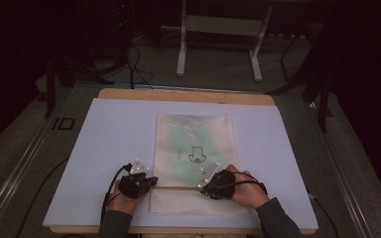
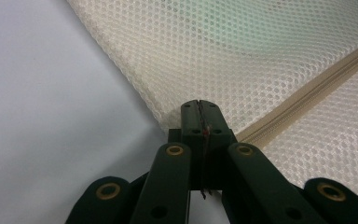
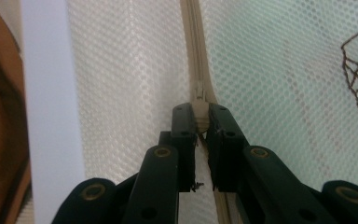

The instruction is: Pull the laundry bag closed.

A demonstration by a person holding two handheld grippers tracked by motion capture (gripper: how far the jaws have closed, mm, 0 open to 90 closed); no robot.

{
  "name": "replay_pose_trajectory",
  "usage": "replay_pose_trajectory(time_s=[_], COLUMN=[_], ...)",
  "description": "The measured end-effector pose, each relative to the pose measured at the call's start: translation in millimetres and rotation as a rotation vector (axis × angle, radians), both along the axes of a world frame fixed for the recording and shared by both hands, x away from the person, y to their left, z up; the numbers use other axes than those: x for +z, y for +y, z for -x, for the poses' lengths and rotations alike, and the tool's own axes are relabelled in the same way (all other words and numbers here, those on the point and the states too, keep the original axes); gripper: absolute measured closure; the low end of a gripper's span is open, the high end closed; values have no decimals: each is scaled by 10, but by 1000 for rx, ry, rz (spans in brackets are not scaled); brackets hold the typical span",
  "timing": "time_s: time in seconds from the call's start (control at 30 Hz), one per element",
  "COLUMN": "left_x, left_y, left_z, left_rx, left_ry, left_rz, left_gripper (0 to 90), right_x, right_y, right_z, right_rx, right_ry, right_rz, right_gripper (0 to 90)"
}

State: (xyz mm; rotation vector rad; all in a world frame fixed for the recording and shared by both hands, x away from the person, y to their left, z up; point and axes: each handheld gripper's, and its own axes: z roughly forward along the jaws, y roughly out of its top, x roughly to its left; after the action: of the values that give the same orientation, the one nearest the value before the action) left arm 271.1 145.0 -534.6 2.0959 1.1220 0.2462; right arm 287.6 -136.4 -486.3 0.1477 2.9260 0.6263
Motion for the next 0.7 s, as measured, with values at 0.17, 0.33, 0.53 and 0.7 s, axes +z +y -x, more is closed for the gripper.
replay_pose_trajectory(time_s=[0.17,0.33,0.53,0.7], left_x=[1,1,2,3], left_y=[1,-1,-2,-3], left_z=[0,1,2,3], left_rx=[-1,-3,-2,-3], left_ry=[-1,-2,-2,-3], left_rz=[-3,-5,-7,-9], left_gripper=[896,896,896,896], right_x=[0,7,1,8], right_y=[-55,-92,-139,-177], right_z=[-14,-18,-21,-33], right_rx=[-3,-7,-19,-20], right_ry=[3,3,2,3], right_rz=[-15,-17,-7,-18], right_gripper=[823,823,823,823])
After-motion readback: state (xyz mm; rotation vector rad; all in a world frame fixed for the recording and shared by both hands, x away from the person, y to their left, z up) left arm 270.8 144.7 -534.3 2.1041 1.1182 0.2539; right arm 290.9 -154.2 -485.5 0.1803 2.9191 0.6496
